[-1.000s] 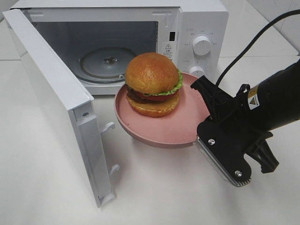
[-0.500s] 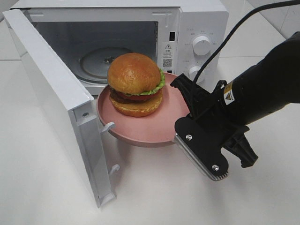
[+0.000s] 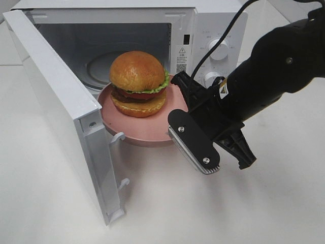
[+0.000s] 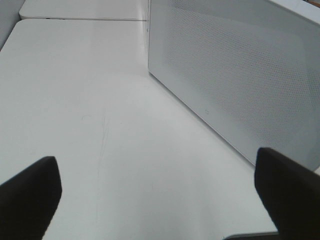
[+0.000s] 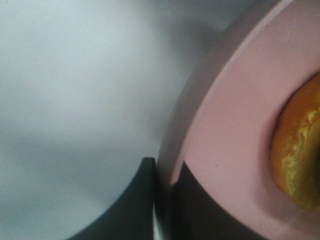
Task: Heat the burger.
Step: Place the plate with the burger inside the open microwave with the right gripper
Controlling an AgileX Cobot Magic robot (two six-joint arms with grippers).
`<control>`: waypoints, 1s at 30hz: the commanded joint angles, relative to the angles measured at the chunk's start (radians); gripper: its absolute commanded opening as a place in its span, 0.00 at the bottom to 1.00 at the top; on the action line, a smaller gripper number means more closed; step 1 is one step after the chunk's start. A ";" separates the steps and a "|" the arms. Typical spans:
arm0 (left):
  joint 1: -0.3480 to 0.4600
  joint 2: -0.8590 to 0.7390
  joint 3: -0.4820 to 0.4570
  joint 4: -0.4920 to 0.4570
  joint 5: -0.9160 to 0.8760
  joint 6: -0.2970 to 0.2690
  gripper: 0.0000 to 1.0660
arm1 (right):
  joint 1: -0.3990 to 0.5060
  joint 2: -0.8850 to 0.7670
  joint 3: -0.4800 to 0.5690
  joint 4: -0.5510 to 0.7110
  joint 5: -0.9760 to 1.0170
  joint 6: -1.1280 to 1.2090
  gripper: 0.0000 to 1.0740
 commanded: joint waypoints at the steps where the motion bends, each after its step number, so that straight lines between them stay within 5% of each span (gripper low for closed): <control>1: -0.005 -0.016 0.002 -0.005 -0.012 0.001 0.93 | 0.002 0.015 -0.048 0.004 -0.039 0.014 0.00; 30: -0.005 -0.016 0.002 -0.005 -0.012 0.001 0.93 | 0.002 0.205 -0.300 -0.042 0.009 0.059 0.00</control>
